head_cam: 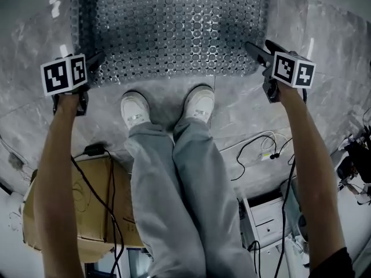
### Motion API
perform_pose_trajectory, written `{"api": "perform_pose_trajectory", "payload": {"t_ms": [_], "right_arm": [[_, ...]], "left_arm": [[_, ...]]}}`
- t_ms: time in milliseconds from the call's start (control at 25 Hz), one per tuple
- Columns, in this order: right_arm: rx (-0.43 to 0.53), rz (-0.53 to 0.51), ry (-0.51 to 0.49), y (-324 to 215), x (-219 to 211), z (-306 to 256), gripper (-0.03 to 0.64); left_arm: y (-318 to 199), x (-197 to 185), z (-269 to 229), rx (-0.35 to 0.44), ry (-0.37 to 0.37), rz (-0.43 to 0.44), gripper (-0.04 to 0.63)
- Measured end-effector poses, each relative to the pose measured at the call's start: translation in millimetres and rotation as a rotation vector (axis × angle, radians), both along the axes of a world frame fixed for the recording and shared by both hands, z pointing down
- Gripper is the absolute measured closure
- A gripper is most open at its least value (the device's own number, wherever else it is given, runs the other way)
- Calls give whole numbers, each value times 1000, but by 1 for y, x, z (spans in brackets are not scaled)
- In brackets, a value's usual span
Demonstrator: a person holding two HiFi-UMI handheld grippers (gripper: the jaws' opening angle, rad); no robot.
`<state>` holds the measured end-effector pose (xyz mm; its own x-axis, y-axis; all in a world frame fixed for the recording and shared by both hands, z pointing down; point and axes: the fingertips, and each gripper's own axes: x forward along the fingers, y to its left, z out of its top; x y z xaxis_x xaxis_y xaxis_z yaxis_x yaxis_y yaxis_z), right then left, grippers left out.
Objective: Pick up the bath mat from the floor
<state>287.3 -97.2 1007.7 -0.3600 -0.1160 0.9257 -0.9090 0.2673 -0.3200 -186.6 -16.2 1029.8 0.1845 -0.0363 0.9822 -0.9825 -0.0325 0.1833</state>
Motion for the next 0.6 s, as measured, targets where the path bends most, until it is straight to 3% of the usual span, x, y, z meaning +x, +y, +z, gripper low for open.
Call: {"api": "perform_pose_trajectory", "payload": {"t_ms": [320, 600], "right_arm": [[-13, -44, 40, -11, 29, 33, 219], [-41, -136, 28, -21, 27, 59, 219]], "left_arm": [[8, -23, 29, -21, -1, -19, 114], [2, -23, 51, -20, 39, -47, 114]]}}
